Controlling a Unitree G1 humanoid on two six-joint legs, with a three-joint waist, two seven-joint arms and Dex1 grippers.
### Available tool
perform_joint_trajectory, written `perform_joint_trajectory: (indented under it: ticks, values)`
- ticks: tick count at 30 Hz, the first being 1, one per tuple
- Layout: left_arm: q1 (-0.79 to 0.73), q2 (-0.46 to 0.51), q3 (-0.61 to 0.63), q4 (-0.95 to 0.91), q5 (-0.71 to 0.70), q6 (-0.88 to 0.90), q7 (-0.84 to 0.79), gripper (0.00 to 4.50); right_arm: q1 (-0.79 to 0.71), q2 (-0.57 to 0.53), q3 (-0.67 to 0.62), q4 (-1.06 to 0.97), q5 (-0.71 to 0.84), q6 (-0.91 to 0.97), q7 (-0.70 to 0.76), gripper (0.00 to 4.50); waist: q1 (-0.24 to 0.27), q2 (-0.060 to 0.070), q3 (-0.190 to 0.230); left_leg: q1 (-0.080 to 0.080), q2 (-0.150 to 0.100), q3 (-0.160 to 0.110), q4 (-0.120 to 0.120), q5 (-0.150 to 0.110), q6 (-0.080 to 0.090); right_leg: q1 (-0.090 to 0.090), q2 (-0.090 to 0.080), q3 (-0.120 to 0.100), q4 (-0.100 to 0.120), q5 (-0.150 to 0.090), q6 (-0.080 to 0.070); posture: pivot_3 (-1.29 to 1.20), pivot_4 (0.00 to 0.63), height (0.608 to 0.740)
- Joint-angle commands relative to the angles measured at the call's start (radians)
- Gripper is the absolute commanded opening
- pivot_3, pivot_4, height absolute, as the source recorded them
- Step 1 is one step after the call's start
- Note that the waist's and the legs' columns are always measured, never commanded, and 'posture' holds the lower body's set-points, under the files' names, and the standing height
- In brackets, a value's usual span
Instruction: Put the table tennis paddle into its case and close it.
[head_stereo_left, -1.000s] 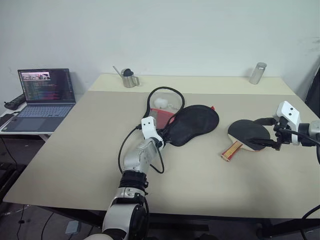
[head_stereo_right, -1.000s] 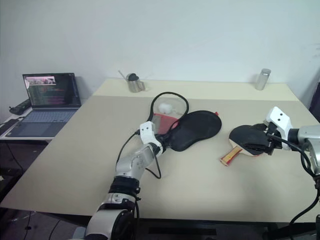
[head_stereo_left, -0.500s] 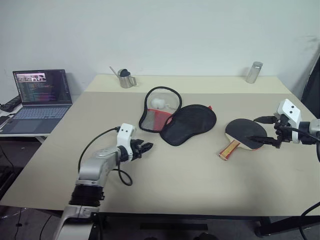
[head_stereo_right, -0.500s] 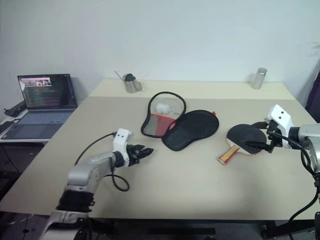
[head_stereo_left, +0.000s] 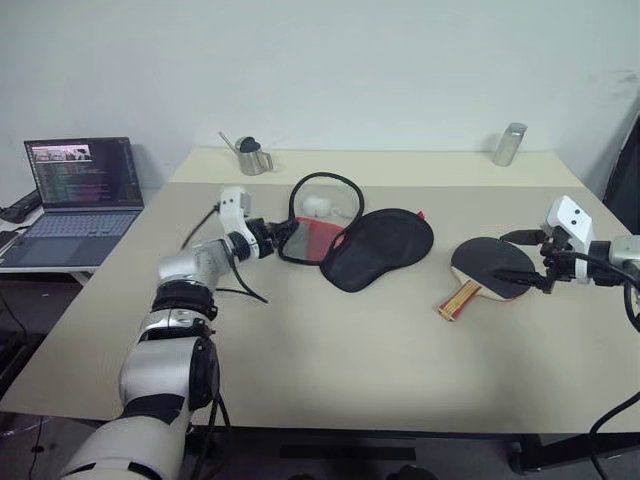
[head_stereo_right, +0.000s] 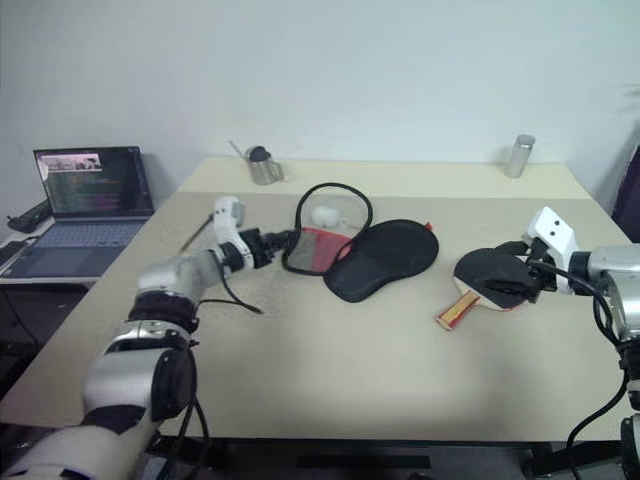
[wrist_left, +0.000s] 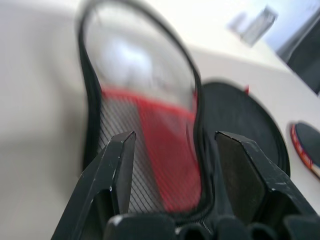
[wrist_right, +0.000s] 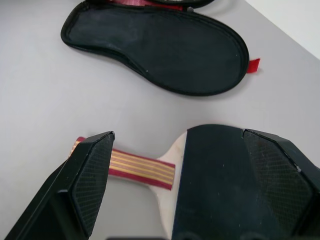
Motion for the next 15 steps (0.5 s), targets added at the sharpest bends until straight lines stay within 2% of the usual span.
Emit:
perform_joint_trajectory:
  ticks: [1,9,15]
  values:
    - [-0.063,0.010,0.018,0.086,0.025,-0.074,0.001,2.74,-0.006,-0.021,-0.022,-0.019,0.002,-0.012,0.001,4.50,-0.003,0.000,0.000,0.000,0.000,0.000,0.000,0.000,0.000,-0.001,0.000,0.000,0.000,0.000,0.000,0.00,0.150,0.740]
    - [-0.094,0.032,0.065,0.196,0.073,-0.260,0.165,2.74,0.027,-0.042,-0.039,-0.048,0.012,0.005,-0.005,4.50,0.000,0.000,0.000,-0.001,0.000,0.000,0.000,0.000,0.000,-0.001,0.000,0.001,0.001,0.000,0.000,0.00,0.150,0.740]
    - [-0.085,0.016,0.086,0.235,0.099,-0.293,0.278,2.74,0.044,-0.047,-0.045,-0.074,0.020,0.020,-0.012,4.50,0.001,0.000,0.000,-0.001,0.000,0.000,0.000,0.000,0.000,-0.001,0.000,0.001,0.001,0.000,0.000,0.00,0.150,0.740]
